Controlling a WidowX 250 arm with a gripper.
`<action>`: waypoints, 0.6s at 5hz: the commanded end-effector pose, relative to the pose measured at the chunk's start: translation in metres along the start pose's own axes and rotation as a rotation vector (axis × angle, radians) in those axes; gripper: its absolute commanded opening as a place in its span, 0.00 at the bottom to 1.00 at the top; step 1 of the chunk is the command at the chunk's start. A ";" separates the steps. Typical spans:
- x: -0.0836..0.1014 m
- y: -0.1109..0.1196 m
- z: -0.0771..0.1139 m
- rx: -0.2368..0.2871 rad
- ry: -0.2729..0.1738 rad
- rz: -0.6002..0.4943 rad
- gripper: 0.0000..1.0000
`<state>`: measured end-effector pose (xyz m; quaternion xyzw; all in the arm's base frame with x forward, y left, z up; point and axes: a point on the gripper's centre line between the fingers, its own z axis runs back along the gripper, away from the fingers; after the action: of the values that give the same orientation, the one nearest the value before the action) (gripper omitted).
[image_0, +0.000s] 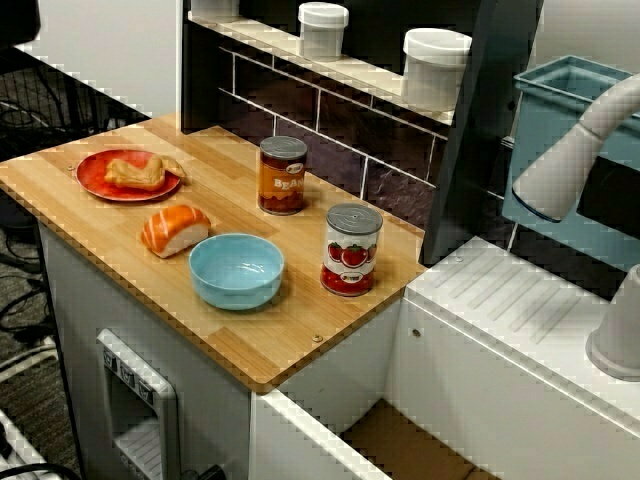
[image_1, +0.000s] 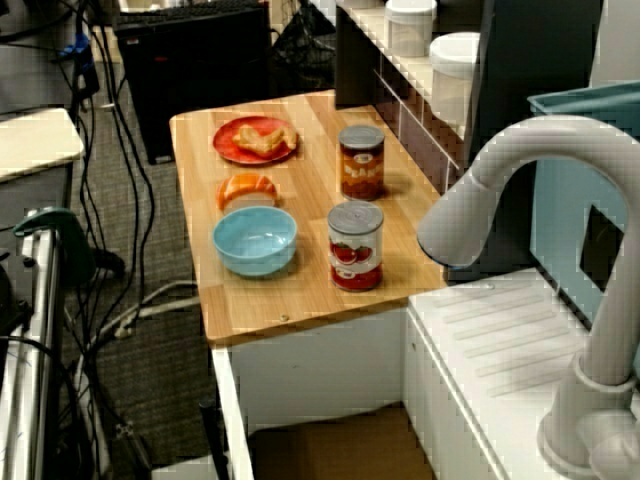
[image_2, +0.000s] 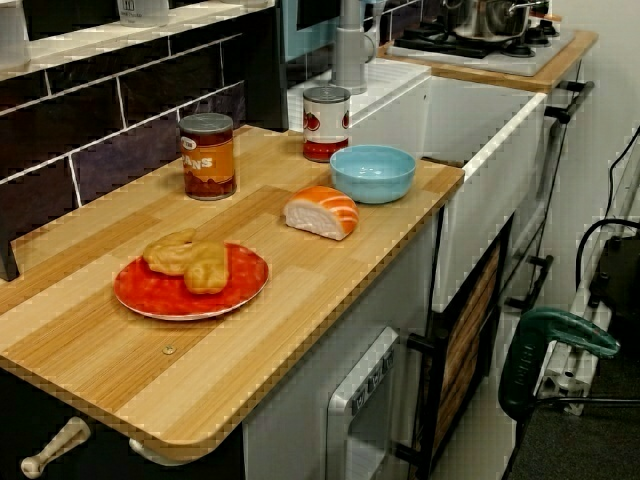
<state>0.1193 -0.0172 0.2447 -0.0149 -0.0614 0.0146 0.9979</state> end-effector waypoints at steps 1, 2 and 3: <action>0.000 0.000 0.000 0.000 0.000 0.000 1.00; 0.020 0.006 -0.019 0.035 -0.016 0.041 1.00; 0.046 0.019 -0.036 0.056 0.005 0.104 1.00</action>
<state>0.1688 0.0013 0.2068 0.0109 -0.0440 0.0655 0.9968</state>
